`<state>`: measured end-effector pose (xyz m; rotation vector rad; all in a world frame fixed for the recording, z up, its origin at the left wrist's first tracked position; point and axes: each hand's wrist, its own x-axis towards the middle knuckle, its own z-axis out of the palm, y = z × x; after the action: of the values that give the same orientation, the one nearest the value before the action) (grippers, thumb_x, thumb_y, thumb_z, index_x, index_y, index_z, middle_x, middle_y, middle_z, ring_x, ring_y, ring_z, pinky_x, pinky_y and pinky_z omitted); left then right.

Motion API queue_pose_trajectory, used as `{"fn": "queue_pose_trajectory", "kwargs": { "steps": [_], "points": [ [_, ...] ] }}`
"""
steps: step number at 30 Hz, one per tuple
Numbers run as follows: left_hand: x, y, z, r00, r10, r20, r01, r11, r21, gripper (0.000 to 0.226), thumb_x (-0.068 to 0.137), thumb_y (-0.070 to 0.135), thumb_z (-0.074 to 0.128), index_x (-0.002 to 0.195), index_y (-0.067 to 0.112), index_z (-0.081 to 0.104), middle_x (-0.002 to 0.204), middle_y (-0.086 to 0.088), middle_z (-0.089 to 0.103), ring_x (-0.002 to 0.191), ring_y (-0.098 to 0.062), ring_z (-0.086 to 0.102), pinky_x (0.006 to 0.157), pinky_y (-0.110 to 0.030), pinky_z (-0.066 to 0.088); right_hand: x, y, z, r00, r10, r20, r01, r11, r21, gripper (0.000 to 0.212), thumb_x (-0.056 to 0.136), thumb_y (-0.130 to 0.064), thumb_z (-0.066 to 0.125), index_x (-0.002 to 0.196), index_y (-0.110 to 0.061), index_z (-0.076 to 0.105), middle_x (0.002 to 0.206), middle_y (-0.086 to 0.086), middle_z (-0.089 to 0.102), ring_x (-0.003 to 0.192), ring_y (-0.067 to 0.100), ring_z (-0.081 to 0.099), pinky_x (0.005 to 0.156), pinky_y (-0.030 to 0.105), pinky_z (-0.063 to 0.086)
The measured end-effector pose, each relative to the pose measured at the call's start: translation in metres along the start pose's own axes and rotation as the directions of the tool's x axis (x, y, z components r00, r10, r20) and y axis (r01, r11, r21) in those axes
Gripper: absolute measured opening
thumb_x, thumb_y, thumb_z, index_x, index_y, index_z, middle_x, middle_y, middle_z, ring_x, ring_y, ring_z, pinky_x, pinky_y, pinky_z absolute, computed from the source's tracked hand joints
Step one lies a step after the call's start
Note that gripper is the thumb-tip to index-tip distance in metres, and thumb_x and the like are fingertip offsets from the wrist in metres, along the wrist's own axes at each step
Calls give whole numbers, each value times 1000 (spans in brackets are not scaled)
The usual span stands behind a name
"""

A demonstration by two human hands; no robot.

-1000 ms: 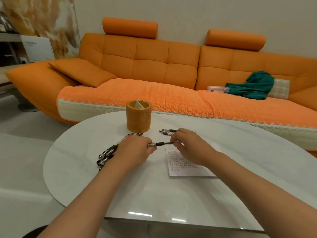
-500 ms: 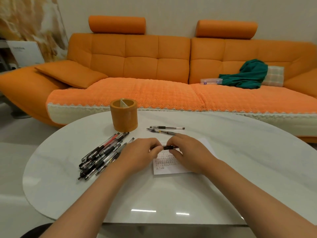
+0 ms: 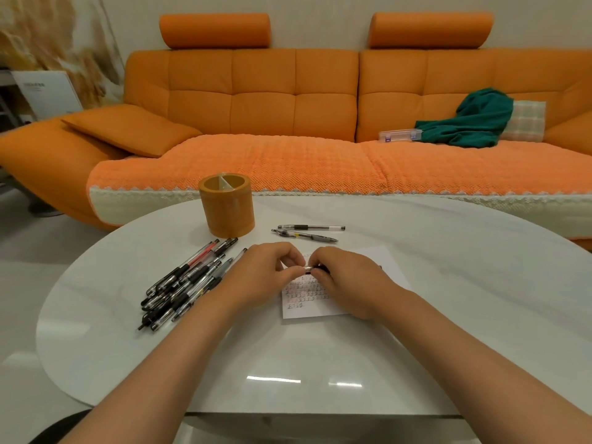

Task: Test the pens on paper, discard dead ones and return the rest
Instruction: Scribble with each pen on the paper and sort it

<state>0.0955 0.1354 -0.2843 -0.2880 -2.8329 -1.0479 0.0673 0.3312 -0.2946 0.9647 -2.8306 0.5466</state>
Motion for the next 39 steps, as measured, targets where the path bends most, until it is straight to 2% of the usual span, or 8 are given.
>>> {"fn": "queue_pose_trajectory", "kwargs": {
  "steps": [9,14,17,20,26,32,36,39],
  "points": [
    [0,-3,-6,999,4,33,0,995,-95,6,86,27,77,88,29,72,78,13,73,77,0,66,65,-13,48,1,-2,7,998,-40,-48,32,989,-145,34,102,-55,33,109,-37,60,81,-9,67,74,15,57,58,31,38],
    [-1,-8,-10,996,-34,80,39,997,-69,6,89,26,75,91,31,72,80,14,71,79,1,64,68,-17,50,0,-4,4,1000,-25,8,26,991,-130,38,100,-58,37,130,-43,54,103,-12,72,94,13,65,66,29,41],
    [-1,-11,-9,998,-40,53,36,998,60,11,94,28,68,103,34,69,92,16,67,90,-2,60,79,-23,51,-2,-4,2,1000,5,4,-5,996,-90,37,102,-44,38,138,-38,38,107,-10,69,97,19,63,72,34,45],
    [0,-14,-7,998,-22,51,11,979,204,15,95,30,64,106,38,68,95,19,61,96,-2,53,83,-26,48,-3,-2,-3,1000,12,-10,-12,1000,18,21,102,-22,39,119,-35,36,88,-12,52,77,23,56,68,40,45],
    [2,-19,3,988,17,154,-55,966,251,19,89,45,68,105,37,61,104,15,53,104,-5,43,86,-25,40,3,5,-6,995,5,-104,9,991,136,39,98,0,39,115,-26,62,112,-5,49,87,19,55,78,36,49],
    [5,-18,2,977,-4,213,-54,962,268,41,92,48,65,131,41,55,113,13,47,110,-8,37,94,-29,38,5,1,-16,989,113,-97,-66,918,392,64,92,11,39,142,-27,51,114,-5,51,101,5,52,91,14,38],
    [5,-20,2,976,6,220,-73,952,298,47,91,52,63,136,40,54,116,13,44,111,-7,35,97,-32,39,-1,-8,-16,990,142,-3,-101,724,682,16,99,-26,58,111,-28,69,84,1,61,73,10,58,66,21,46],
    [6,-22,3,978,14,209,-80,947,310,49,89,56,64,134,37,56,120,13,45,114,-9,36,98,-34,40,-6,-14,-9,974,189,126,-212,551,807,23,99,-15,48,101,-21,70,72,12,65,62,24,64,46,28,39]
  ]
}}
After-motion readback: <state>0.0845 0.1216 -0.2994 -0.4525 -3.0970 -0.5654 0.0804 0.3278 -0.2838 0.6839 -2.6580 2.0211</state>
